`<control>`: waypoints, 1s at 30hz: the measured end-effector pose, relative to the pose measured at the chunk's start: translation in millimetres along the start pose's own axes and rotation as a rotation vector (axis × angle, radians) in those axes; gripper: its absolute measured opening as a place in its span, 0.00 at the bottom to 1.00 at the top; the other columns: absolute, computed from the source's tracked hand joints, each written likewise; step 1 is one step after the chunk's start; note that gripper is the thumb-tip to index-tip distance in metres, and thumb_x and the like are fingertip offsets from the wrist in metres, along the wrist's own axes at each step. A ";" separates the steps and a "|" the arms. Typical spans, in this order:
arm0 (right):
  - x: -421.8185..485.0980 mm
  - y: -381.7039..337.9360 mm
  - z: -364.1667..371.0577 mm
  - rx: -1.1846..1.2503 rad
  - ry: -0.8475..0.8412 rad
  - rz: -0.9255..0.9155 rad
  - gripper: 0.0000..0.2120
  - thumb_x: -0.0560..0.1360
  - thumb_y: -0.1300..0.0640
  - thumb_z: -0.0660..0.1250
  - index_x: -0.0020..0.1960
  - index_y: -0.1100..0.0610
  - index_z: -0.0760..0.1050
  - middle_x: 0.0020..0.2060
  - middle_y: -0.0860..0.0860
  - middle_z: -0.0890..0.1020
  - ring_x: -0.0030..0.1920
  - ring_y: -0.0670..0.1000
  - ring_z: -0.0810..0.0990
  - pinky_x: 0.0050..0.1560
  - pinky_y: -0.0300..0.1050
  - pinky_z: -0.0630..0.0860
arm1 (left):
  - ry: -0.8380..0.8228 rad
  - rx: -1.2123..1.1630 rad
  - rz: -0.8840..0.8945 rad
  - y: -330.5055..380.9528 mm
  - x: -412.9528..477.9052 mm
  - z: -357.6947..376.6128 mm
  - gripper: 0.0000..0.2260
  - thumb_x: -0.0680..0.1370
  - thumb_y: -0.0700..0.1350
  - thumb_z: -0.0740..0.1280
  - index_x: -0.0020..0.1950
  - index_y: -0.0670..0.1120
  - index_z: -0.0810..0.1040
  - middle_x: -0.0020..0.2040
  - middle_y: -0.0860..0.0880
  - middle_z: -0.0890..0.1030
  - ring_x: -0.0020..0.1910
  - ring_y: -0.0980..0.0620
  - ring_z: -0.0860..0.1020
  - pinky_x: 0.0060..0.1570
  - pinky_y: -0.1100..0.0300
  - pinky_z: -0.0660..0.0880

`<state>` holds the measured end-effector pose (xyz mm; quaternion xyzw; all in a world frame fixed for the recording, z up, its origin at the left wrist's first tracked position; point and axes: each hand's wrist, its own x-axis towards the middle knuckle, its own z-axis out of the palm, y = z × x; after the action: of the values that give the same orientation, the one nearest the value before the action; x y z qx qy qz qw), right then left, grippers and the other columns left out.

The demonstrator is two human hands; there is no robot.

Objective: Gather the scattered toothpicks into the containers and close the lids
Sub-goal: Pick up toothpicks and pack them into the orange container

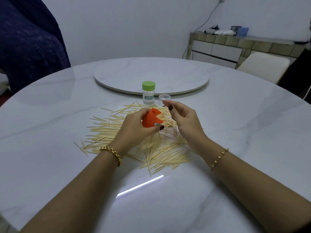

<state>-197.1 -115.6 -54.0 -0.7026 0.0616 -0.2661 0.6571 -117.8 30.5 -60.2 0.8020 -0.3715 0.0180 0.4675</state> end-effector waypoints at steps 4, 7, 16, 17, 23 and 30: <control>7.6 0.5 -14.9 -0.291 0.000 0.080 0.11 0.80 0.57 0.62 0.58 0.55 0.80 0.53 0.48 0.83 0.55 0.45 0.80 0.59 0.42 0.76 | 0.022 0.003 -0.016 -2.8 1.6 -5.1 0.25 0.70 0.52 0.75 0.65 0.50 0.74 0.56 0.54 0.77 0.54 0.57 0.74 0.39 0.80 0.69; 12.6 6.1 -30.2 -0.765 -0.009 0.035 0.10 0.78 0.51 0.65 0.54 0.53 0.82 0.52 0.47 0.83 0.53 0.46 0.79 0.50 0.39 0.71 | 0.028 0.005 -0.034 -5.4 3.4 -9.1 0.25 0.70 0.52 0.75 0.65 0.50 0.73 0.56 0.54 0.76 0.56 0.56 0.73 0.37 0.77 0.70; 22.0 29.9 -36.2 -1.253 -0.176 -0.073 0.16 0.81 0.50 0.56 0.55 0.57 0.80 0.56 0.52 0.76 0.57 0.52 0.72 0.55 0.49 0.71 | 0.063 -0.004 -0.067 -11.3 5.9 -15.5 0.25 0.69 0.53 0.76 0.63 0.49 0.74 0.55 0.53 0.77 0.53 0.55 0.74 0.35 0.79 0.69; 23.2 31.0 -31.4 -1.256 -0.190 -0.062 0.17 0.81 0.49 0.56 0.53 0.57 0.80 0.55 0.52 0.76 0.56 0.52 0.71 0.55 0.50 0.72 | 0.065 0.001 -0.070 -11.4 5.9 -15.3 0.25 0.69 0.53 0.76 0.64 0.49 0.74 0.55 0.54 0.76 0.53 0.56 0.74 0.35 0.79 0.69; 36.1 28.8 -3.3 -1.258 -0.194 -0.079 0.14 0.78 0.50 0.63 0.51 0.59 0.82 0.50 0.53 0.76 0.51 0.53 0.74 0.50 0.50 0.74 | 0.085 0.032 -0.082 -13.9 5.9 -17.3 0.25 0.70 0.53 0.75 0.64 0.49 0.74 0.54 0.54 0.77 0.52 0.56 0.74 0.37 0.75 0.68; 41.6 34.7 11.5 -1.373 -0.062 -0.128 0.07 0.77 0.60 0.64 0.45 0.59 0.80 0.43 0.54 0.77 0.46 0.55 0.77 0.39 0.44 0.70 | 0.091 0.040 -0.091 -17.2 8.0 -17.9 0.26 0.70 0.52 0.75 0.65 0.49 0.74 0.55 0.53 0.77 0.54 0.55 0.74 0.39 0.73 0.69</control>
<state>-147.3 -128.0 -74.9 -0.9691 0.1557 -0.1851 0.0478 -95.8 44.5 -59.8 0.8255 -0.3128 0.0407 0.4681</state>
